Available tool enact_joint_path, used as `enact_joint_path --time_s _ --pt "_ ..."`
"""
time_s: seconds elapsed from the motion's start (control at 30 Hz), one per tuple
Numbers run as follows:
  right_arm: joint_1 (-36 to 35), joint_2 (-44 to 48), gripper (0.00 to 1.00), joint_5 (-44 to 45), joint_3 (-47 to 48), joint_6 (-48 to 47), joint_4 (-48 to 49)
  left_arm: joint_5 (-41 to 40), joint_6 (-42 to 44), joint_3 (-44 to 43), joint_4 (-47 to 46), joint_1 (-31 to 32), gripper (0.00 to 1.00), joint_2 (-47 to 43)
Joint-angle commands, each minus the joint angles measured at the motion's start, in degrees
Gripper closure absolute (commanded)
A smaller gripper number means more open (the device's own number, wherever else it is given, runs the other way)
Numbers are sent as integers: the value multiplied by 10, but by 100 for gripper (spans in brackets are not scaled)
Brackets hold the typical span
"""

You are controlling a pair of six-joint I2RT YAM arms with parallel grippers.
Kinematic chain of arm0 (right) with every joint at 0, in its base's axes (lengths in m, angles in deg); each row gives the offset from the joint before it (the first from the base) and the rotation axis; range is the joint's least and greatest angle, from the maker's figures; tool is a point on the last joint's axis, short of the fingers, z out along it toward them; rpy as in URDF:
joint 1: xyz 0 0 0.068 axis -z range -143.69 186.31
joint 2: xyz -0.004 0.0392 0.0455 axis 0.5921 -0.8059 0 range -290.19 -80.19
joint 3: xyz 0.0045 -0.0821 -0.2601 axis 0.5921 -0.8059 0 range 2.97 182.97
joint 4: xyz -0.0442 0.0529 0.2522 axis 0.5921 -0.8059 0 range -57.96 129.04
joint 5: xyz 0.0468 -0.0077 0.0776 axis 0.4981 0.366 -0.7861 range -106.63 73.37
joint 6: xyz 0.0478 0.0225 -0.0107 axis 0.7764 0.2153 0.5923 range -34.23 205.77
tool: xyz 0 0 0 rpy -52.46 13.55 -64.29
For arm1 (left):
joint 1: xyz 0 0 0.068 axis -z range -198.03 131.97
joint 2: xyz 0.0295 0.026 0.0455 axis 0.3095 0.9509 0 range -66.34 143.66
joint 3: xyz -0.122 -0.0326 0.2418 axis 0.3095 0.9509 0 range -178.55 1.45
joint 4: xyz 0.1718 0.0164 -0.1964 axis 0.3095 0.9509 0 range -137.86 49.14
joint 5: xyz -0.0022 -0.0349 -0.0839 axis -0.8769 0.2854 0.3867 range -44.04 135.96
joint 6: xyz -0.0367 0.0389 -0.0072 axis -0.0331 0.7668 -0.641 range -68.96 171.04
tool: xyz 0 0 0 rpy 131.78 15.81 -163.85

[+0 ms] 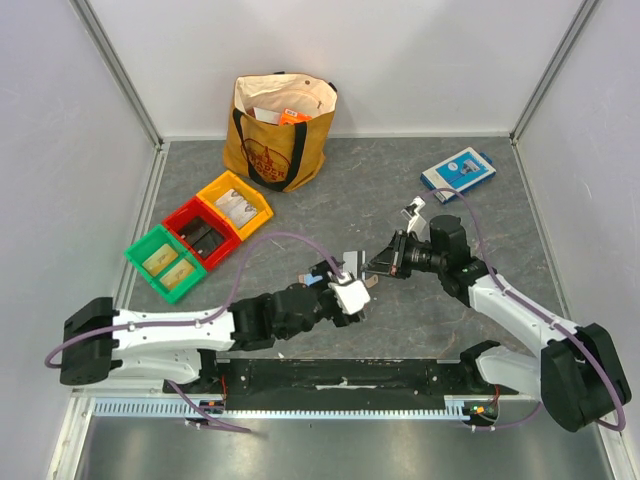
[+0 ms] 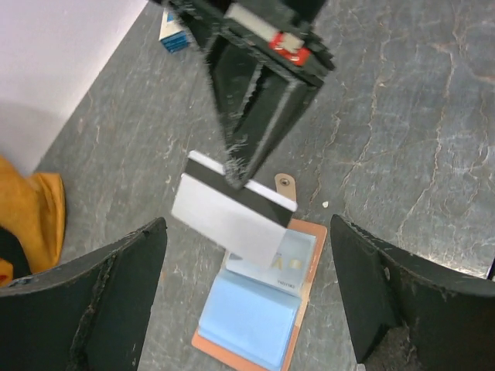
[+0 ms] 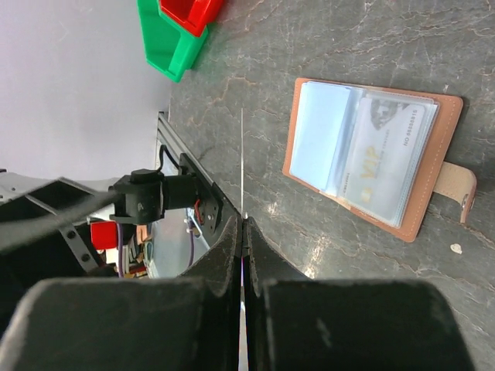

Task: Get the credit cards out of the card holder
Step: Place the credit card in the storage box.

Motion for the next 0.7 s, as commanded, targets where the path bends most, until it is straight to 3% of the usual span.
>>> enact_joint_path --time_s 0.0,0.07,0.2,0.37,0.53,0.6,0.67 --pt "2 21 100 4 14 20 -4 -41 136 16 -114 35 8 48" --pt "2 25 100 4 14 22 -6 -51 165 20 -144 44 11 70" --pt "2 32 100 3 13 27 -7 -82 203 23 -205 54 27 108" --pt "2 37 100 4 7 25 -8 -119 230 21 -261 53 32 168" --pt "2 42 100 5 4 29 -8 -153 237 21 -296 54 47 212" --pt "2 45 100 9 5 29 -8 -169 244 19 -307 54 55 221" --pt "2 47 100 11 4 30 -8 -178 249 17 -314 54 73 227"
